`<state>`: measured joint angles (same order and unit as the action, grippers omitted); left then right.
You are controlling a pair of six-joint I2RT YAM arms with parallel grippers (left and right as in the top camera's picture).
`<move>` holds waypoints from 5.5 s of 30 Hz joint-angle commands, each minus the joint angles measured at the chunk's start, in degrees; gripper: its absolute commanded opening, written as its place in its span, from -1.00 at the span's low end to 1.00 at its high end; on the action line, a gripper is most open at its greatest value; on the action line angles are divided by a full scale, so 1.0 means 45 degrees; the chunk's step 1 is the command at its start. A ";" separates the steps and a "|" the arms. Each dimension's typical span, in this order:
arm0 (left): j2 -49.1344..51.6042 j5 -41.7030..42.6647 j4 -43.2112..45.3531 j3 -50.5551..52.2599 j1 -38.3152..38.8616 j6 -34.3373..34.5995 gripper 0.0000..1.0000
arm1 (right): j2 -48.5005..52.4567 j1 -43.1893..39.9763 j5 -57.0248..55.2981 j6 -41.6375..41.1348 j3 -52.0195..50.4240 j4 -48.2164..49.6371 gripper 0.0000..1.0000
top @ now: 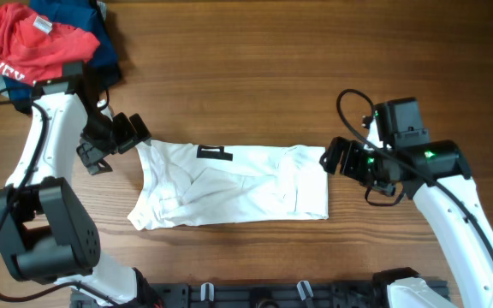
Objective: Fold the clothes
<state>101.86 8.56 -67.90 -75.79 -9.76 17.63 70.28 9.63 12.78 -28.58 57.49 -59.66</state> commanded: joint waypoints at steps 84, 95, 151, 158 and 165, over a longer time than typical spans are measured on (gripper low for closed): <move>-0.2205 0.0699 -0.1530 -0.0063 0.4750 0.0971 -0.92 | 0.0340 -0.0107 0.2225 0.2011 0.0029 0.0083 0.99; -0.2205 0.0797 -0.0141 -0.0063 0.8160 0.2293 -0.92 | 0.0335 -0.0107 0.2327 0.1962 0.0029 0.0000 0.99; 0.0869 0.3099 0.1292 0.0607 0.7626 0.2861 0.17 | 0.0335 -0.0112 0.2365 0.1564 0.0029 0.0427 0.99; 0.0981 0.3109 0.2001 0.0602 0.7684 0.2856 -0.64 | 0.0335 -0.0112 0.2365 0.1656 0.0029 0.0432 0.99; 0.0937 0.4347 0.3002 0.0602 0.8840 0.2297 -0.92 | 0.0335 -0.0112 0.2249 0.1438 0.0029 0.0559 0.99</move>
<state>105.89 24.05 -56.10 -73.41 26.37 29.80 71.33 9.28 22.50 -21.78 57.49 -57.60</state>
